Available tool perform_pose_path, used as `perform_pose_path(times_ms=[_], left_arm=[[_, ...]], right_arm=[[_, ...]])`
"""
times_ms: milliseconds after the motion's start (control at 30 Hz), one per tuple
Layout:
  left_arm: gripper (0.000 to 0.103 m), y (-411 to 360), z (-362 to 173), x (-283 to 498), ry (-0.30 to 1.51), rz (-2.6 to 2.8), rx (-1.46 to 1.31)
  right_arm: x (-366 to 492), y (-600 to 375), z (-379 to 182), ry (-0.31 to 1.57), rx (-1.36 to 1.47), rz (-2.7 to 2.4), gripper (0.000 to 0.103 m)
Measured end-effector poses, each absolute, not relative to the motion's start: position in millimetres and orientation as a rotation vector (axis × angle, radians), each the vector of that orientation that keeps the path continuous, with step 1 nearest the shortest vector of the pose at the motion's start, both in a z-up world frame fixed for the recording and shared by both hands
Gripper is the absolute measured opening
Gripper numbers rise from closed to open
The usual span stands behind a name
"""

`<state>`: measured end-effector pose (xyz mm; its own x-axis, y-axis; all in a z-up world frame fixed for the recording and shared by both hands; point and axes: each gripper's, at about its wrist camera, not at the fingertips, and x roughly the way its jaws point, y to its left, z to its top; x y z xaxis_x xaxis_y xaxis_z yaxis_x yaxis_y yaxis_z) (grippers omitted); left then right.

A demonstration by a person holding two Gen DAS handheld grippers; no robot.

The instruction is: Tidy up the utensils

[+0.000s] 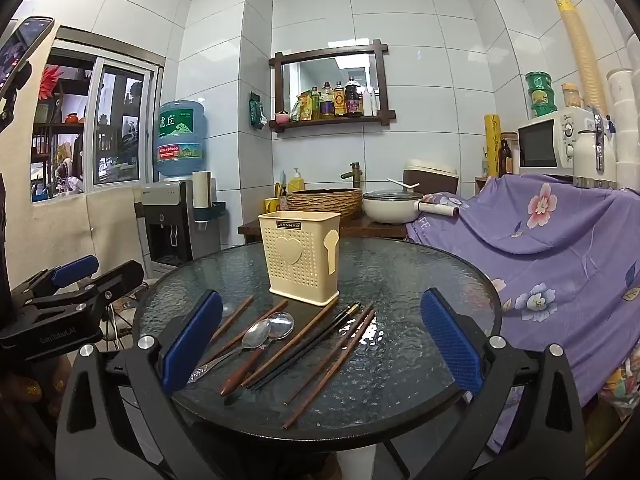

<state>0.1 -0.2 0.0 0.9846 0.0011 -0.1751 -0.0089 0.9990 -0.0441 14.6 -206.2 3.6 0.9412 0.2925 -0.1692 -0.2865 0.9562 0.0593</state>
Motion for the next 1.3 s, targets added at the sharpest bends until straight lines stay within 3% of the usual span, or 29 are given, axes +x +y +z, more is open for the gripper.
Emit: perform_pose_path(times_ms=[1300], left_arm=[[0.097,-2,-5,3,0.185,0.018,-0.036]], right_arm=[[17,-204,2,0.187,0.032,0.294,0.098]])
